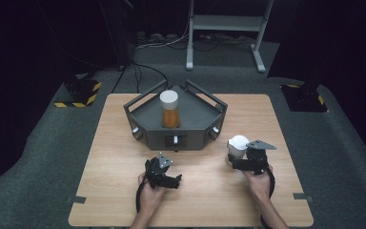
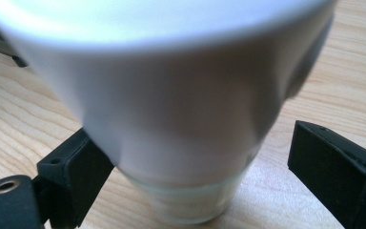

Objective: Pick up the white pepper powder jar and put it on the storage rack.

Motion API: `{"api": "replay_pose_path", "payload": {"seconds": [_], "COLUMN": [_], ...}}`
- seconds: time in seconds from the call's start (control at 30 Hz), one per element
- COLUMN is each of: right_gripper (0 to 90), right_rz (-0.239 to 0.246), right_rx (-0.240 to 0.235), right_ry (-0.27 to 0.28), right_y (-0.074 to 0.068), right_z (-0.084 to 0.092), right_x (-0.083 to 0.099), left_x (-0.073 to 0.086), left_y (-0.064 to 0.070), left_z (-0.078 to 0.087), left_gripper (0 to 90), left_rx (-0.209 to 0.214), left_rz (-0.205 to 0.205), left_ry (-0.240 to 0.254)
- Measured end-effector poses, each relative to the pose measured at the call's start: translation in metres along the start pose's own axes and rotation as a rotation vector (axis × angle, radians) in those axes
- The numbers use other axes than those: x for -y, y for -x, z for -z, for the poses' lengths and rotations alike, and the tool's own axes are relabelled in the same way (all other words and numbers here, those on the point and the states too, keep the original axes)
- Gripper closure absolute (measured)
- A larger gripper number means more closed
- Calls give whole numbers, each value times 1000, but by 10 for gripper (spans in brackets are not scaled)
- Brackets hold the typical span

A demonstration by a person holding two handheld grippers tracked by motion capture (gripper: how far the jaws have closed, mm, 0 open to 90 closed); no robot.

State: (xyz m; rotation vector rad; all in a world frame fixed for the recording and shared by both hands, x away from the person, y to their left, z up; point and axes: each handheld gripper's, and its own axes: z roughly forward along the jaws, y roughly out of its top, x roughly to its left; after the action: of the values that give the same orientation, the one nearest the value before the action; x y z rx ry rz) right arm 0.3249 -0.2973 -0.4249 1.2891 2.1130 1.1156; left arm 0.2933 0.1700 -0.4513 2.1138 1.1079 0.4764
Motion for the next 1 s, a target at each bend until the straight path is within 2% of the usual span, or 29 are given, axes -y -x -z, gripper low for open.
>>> {"api": "replay_pose_path", "payload": {"seconds": [0.43,1.0], "right_gripper": [141,252], "right_rz": [14,51], "right_rx": [-9,-22], "right_ry": [-6,-10], "right_y": [1,-4], "right_z": [-8,-18], "right_x": [-7,-8], "left_x": [0,0], "left_y": [0,0], "left_z": [0,0], "left_gripper": [23,25], "left_rx": [0,0], "left_rz": [-1,0], "left_ry": [0,1]}}
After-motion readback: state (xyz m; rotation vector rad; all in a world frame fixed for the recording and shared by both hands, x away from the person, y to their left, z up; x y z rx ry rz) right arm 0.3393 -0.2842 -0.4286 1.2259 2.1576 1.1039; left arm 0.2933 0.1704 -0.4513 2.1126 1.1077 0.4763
